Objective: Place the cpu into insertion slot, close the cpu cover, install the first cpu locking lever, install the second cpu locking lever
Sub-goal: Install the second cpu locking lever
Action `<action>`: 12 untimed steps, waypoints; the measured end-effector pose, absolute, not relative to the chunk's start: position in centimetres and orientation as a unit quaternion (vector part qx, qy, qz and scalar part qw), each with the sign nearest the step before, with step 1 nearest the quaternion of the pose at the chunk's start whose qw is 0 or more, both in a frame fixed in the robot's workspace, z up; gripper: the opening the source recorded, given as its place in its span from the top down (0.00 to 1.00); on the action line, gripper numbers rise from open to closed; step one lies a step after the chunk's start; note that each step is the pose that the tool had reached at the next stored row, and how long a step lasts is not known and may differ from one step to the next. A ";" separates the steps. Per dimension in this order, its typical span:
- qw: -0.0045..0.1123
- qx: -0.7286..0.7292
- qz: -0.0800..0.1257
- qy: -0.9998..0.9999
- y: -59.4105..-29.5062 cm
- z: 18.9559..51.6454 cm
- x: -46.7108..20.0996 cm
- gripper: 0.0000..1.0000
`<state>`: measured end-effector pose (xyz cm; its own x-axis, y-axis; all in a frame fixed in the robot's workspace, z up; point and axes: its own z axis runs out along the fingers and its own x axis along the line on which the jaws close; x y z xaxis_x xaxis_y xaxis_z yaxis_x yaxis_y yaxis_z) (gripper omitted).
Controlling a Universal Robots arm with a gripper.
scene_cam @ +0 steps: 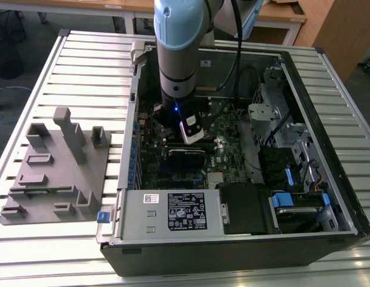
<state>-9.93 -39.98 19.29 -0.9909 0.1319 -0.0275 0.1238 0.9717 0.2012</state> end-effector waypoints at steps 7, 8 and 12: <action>0.020 0.064 0.100 0.993 -40.0 19.1 -9.9 0.90; 0.020 0.064 0.100 0.993 -40.0 19.1 -9.9 0.90; 0.020 0.064 0.100 0.993 -40.0 19.0 -9.9 0.90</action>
<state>-9.93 -39.98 18.99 -0.9909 0.1319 -0.0273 0.1238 0.9718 0.2009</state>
